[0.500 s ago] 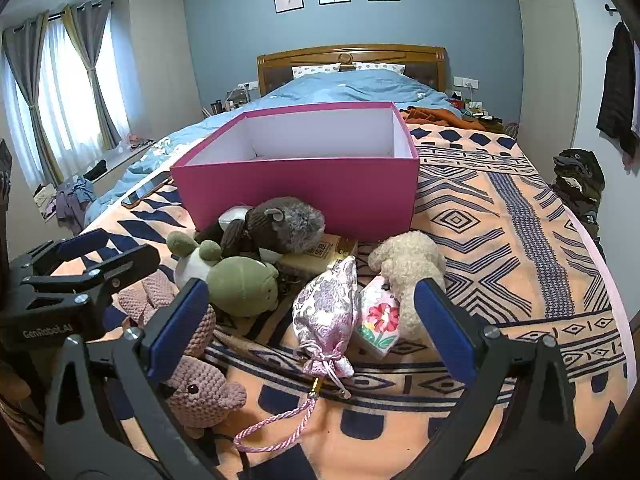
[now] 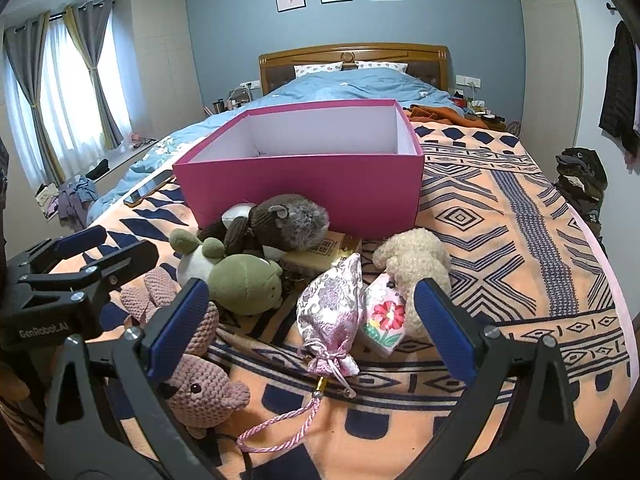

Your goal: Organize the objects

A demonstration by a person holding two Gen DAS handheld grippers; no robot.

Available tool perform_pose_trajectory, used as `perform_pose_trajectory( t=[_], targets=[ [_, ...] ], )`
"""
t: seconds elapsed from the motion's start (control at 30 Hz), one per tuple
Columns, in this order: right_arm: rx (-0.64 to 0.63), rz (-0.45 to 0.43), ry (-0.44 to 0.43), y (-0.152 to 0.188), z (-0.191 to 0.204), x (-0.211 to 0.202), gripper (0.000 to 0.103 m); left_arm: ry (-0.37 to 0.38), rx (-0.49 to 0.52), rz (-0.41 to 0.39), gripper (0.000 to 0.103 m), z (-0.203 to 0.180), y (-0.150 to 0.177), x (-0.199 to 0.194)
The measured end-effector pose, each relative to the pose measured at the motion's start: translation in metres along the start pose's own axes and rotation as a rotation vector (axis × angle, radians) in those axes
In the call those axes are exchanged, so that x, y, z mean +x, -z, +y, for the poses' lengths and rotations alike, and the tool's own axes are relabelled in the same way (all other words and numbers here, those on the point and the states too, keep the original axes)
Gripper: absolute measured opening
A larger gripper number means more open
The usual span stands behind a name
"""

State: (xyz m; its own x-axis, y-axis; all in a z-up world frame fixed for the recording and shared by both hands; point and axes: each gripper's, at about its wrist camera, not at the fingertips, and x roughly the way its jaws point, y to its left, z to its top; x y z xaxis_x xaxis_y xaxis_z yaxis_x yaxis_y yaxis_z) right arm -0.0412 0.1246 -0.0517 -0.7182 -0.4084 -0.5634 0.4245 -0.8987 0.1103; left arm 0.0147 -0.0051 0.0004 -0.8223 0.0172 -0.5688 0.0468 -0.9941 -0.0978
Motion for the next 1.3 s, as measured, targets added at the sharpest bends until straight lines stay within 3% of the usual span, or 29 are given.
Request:
perform_pose_trajectory(
  t=[0.97,1.3],
  targets=[
    [0.002,0.018,-0.036,0.006,0.002,0.002,0.103,0.001,-0.017,0.015,0.103,0.006,0.005,0.002],
    [-0.059,0.08,-0.139,0.025,0.01,-0.004,0.103,-0.021,-0.056,0.057,0.103,0.041,0.015,0.008]
  ],
)
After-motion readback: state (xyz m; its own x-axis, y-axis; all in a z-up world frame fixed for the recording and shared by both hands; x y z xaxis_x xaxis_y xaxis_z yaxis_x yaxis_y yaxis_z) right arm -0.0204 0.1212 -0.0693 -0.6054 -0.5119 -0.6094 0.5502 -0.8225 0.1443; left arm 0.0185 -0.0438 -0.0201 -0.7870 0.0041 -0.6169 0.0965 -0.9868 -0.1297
